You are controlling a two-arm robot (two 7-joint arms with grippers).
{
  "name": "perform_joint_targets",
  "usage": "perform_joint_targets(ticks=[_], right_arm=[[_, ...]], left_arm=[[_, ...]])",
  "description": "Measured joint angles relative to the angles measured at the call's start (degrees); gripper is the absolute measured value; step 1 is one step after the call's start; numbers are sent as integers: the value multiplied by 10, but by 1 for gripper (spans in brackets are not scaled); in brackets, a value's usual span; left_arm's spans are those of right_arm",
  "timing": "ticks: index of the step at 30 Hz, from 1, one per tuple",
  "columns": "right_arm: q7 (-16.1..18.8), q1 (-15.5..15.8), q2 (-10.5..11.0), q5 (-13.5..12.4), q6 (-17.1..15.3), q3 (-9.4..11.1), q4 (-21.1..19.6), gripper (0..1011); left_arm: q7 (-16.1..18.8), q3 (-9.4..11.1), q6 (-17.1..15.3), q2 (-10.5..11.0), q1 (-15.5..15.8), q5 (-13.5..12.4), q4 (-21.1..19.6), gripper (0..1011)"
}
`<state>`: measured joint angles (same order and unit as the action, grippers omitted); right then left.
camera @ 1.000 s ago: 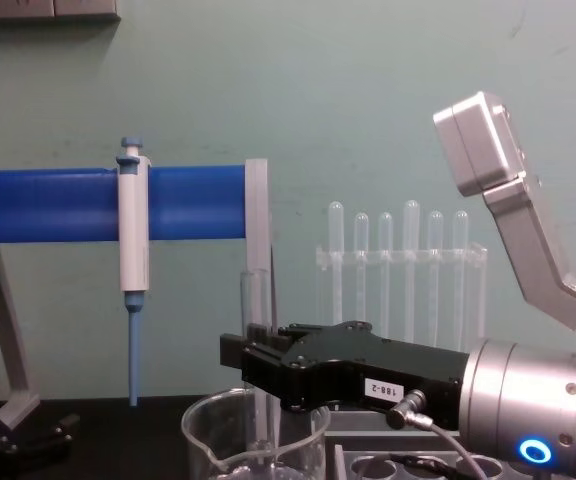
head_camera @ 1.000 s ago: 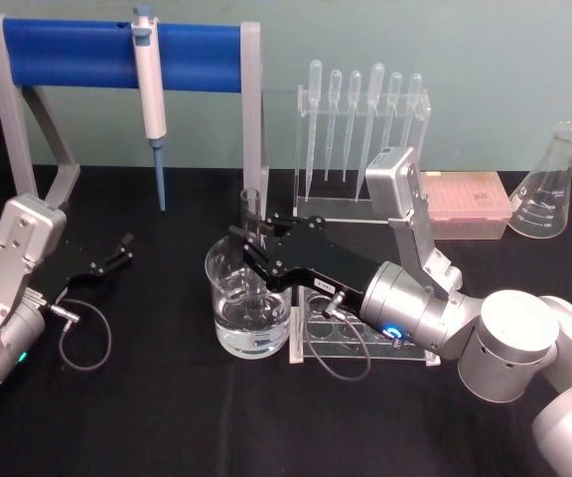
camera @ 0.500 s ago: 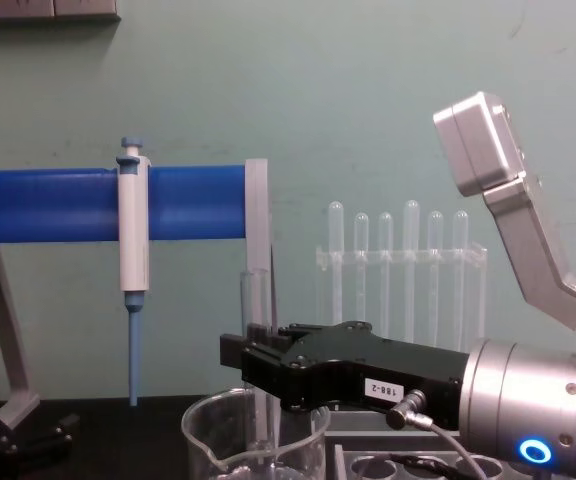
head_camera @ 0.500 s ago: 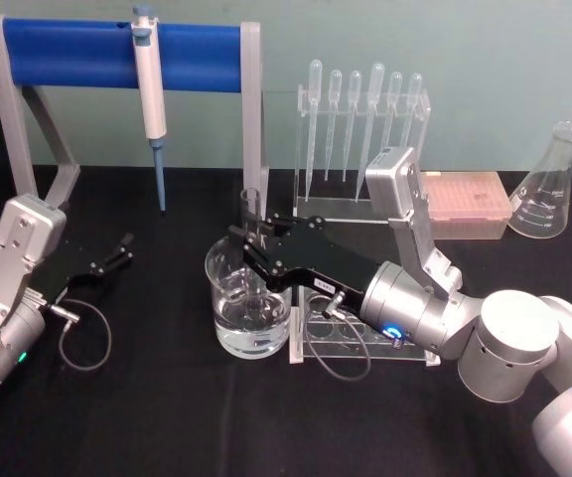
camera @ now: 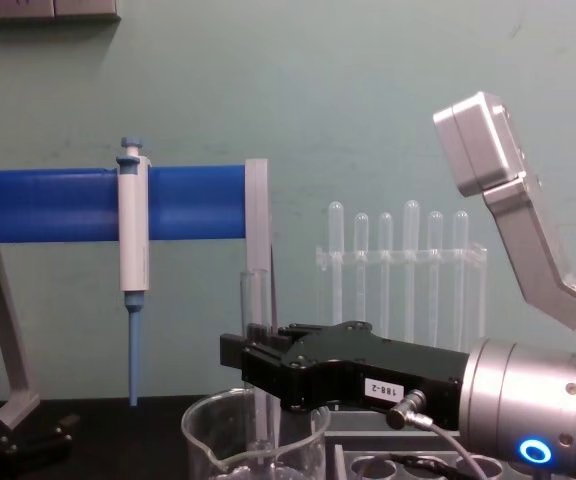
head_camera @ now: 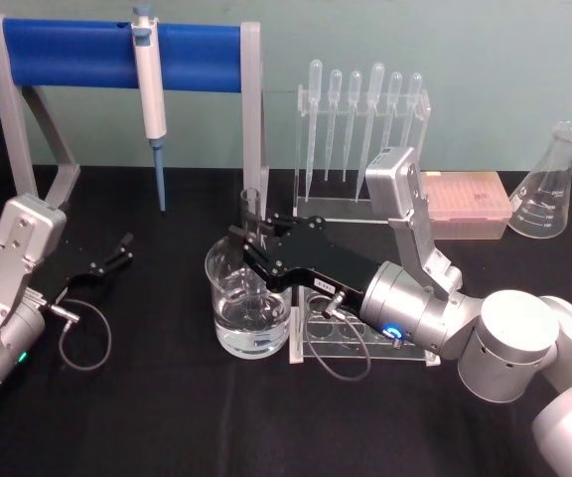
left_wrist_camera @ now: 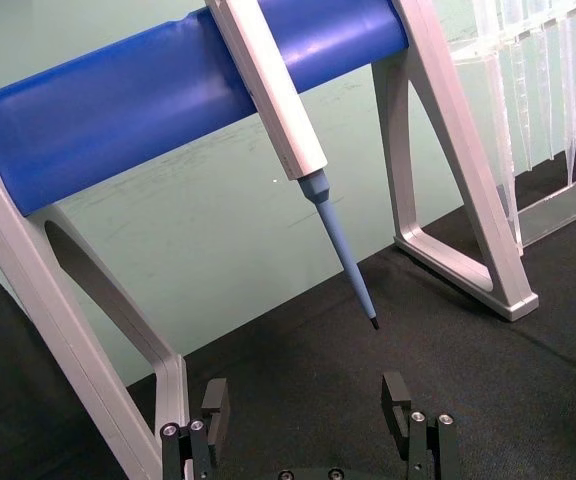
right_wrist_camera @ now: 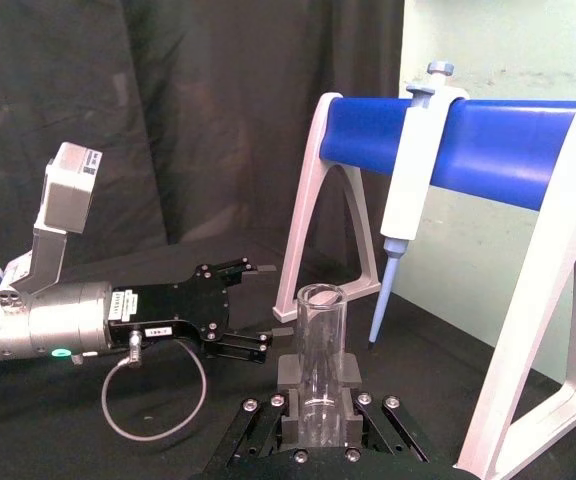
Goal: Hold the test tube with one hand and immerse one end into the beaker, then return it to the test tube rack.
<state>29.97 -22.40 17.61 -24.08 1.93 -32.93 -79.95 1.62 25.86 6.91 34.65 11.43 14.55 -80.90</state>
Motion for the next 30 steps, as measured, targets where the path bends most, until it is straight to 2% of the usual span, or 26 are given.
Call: perform_joint_targets(ticks=[30], right_arm=[[0,0,0,0,0,0,0,225]], left_arm=[[0,0,0,0,0,0,0,1000]])
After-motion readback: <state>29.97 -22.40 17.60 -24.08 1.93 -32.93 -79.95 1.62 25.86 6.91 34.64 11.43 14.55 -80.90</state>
